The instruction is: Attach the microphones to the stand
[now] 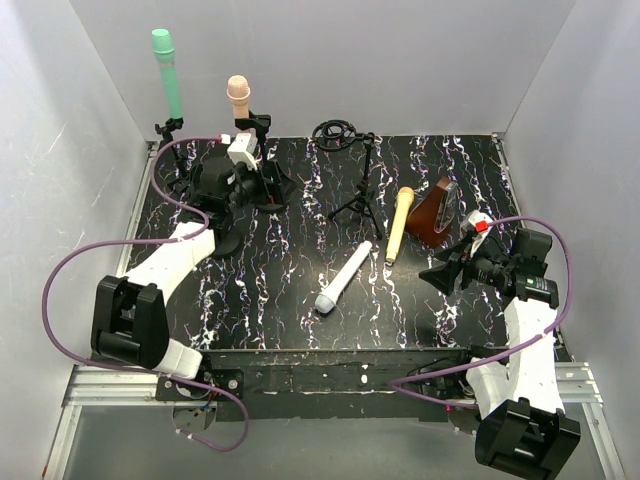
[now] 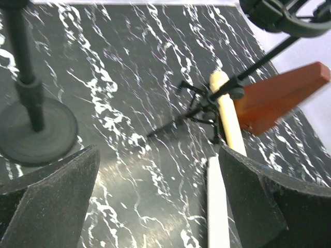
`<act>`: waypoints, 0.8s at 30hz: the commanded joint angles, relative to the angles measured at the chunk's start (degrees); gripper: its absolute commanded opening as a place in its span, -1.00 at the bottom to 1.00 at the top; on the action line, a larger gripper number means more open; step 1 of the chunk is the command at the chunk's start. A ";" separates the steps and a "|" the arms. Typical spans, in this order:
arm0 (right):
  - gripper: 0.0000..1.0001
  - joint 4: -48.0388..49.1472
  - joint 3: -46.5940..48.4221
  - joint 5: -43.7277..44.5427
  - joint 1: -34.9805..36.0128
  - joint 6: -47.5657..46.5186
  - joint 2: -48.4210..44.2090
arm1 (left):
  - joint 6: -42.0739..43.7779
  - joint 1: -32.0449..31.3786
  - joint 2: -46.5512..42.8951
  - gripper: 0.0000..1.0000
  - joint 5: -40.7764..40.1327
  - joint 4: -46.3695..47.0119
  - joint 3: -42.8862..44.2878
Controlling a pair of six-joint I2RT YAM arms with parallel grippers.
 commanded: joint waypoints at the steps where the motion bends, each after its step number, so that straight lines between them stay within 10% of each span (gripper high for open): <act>1: 0.55 0.93 0.45 -1.07 -0.27 -1.07 -0.73 | -4.72 0.23 -3.54 0.96 8.31 -8.54 3.63; 14: 0.56 1.20 0.19 -1.07 -0.36 -1.25 -0.56 | -4.90 0.23 -9.70 0.96 14.74 -26.64 14.78; 24: 0.56 1.20 0.01 -1.07 -0.44 -1.34 -0.82 | 4.66 0.41 -11.36 0.97 2.72 -42.20 26.75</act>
